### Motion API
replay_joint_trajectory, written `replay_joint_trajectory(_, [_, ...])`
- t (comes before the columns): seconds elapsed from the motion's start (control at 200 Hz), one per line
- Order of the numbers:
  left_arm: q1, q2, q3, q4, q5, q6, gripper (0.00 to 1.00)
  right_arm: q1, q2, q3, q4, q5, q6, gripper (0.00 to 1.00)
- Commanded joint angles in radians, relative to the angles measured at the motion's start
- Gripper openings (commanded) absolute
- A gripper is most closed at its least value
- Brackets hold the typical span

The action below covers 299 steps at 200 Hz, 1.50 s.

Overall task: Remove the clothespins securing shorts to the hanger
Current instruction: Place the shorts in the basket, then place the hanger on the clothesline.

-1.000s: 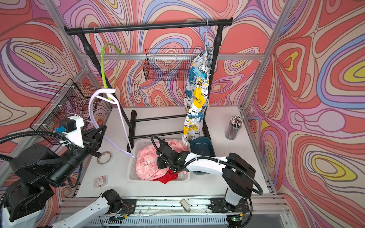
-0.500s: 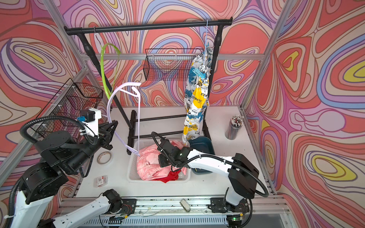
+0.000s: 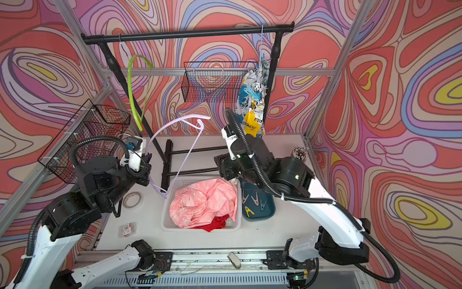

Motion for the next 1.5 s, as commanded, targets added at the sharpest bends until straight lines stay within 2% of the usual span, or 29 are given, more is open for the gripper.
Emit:
replay_joint_trajectory(0.0, [0.000,-0.020,0.008,-0.061,-0.040,0.120,0.00,-0.001,-0.054,0.065,-0.142,0.051,-0.136,0.75])
replay_joint_trajectory(0.1, [0.000,-0.030,0.015,-0.089,-0.029,0.150,0.00,-0.001,-0.117,0.080,-0.058,-0.093,-0.217,0.82])
replay_joint_trajectory(0.145, [0.001,-0.025,0.022,-0.111,0.002,0.163,0.00,-0.001,-0.126,0.092,-0.031,-0.173,-0.248,0.84])
replay_joint_trajectory(0.185, [0.001,-0.018,0.026,-0.132,0.038,0.177,0.00,-0.001,-0.116,0.120,-0.021,-0.194,-0.260,0.85])
replay_joint_trajectory(0.336, [0.000,0.001,0.006,-0.154,0.098,0.237,0.00,-0.001,0.055,0.325,-0.134,-0.190,-0.315,0.86])
replay_joint_trajectory(0.506, [0.000,-0.001,-0.017,-0.120,0.121,0.295,0.00,-0.001,0.225,0.495,-0.228,-0.320,-0.358,0.87])
replay_joint_trajectory(0.736, [0.000,0.004,-0.022,-0.106,0.147,0.341,0.00,-0.003,0.261,0.404,-0.231,-0.422,-0.345,0.87])
replay_joint_trajectory(0.801, [0.000,0.014,-0.016,-0.108,0.149,0.348,0.00,-0.003,0.277,0.402,-0.251,-0.419,-0.335,0.82])
replay_joint_trajectory(0.852, [0.001,0.017,-0.012,-0.107,0.152,0.350,0.00,-0.003,0.278,0.391,-0.255,-0.422,-0.331,0.74])
replay_joint_trajectory(0.887, [0.000,0.018,-0.012,-0.104,0.157,0.352,0.00,-0.003,0.272,0.373,-0.245,-0.425,-0.324,0.62])
replay_joint_trajectory(0.987, [0.000,0.014,-0.019,-0.097,0.174,0.353,0.00,-0.004,0.241,0.308,-0.188,-0.457,-0.304,0.19])
replay_joint_trajectory(1.047, [0.001,0.012,-0.031,-0.091,0.182,0.353,0.00,-0.009,0.219,0.270,-0.154,-0.504,-0.300,0.00])
replay_joint_trajectory(1.132, [0.000,0.006,-0.054,-0.071,0.194,0.353,0.00,-0.010,0.202,0.234,-0.134,-0.529,-0.291,0.00])
replay_joint_trajectory(1.287, [0.000,-0.011,-0.100,-0.003,0.220,0.335,0.00,-0.012,0.188,0.201,-0.146,-0.437,-0.267,0.00])
replay_joint_trajectory(1.493, [0.000,-0.015,-0.150,0.088,0.275,0.308,0.15,-0.012,0.131,0.173,-0.138,-0.330,-0.216,0.00])
